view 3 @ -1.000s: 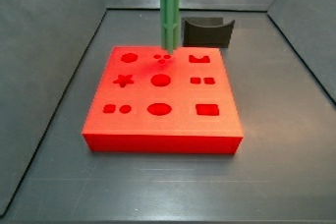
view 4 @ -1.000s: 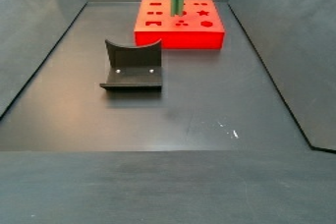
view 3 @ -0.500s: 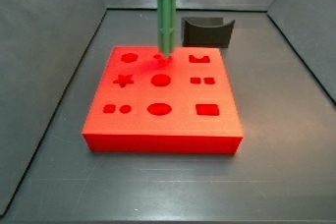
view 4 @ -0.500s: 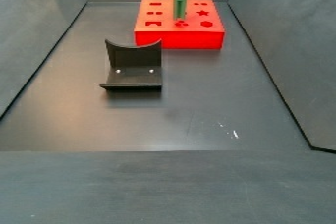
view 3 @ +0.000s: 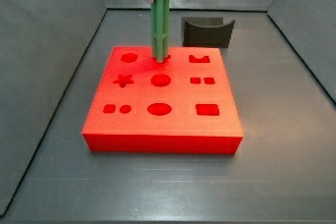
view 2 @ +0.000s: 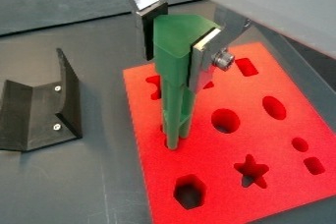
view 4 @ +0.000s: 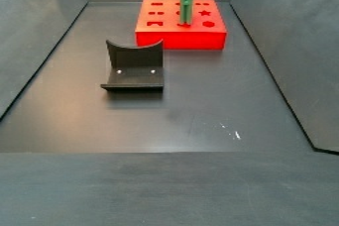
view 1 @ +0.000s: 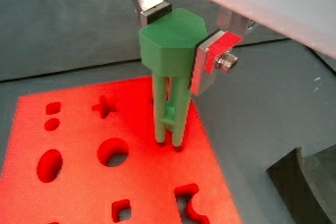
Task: Insert the 3 prong object.
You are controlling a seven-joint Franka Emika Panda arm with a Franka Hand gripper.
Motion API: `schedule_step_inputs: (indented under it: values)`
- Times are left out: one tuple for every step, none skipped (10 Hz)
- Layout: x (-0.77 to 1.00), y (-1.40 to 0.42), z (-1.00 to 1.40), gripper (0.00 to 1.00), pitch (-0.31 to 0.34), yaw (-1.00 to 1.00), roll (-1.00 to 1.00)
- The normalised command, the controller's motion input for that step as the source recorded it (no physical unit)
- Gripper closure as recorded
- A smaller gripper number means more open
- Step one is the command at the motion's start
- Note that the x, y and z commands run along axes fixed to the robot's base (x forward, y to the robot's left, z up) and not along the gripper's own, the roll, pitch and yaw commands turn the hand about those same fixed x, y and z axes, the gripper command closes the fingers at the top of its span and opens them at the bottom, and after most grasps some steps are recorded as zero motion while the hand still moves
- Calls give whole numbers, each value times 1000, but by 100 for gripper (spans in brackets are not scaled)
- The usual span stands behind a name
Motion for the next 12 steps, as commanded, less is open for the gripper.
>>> schedule_step_inputs:
  values:
    - [151, 0, -214, 100, 13, 17, 6]
    - [100, 0, -263, 100, 19, 17, 63]
    - [60, 0, -226, 100, 26, 0, 76]
    - [0, 0, -263, 100, 10, 0, 77]
    - [0, 0, -326, 100, 41, 0, 14]
    - [0, 0, -820, 100, 89, 0, 0]
    - [74, 20, -903, 100, 169, 0, 0]
    - [146, 37, -906, 100, 174, -69, 0]
    - [189, 0, -969, 100, 124, -117, 0]
    - [137, 0, -794, 100, 44, -89, -61]
    - [134, 0, -266, 100, 0, -51, -40]
    - [0, 0, -29, 100, -16, 0, -41]
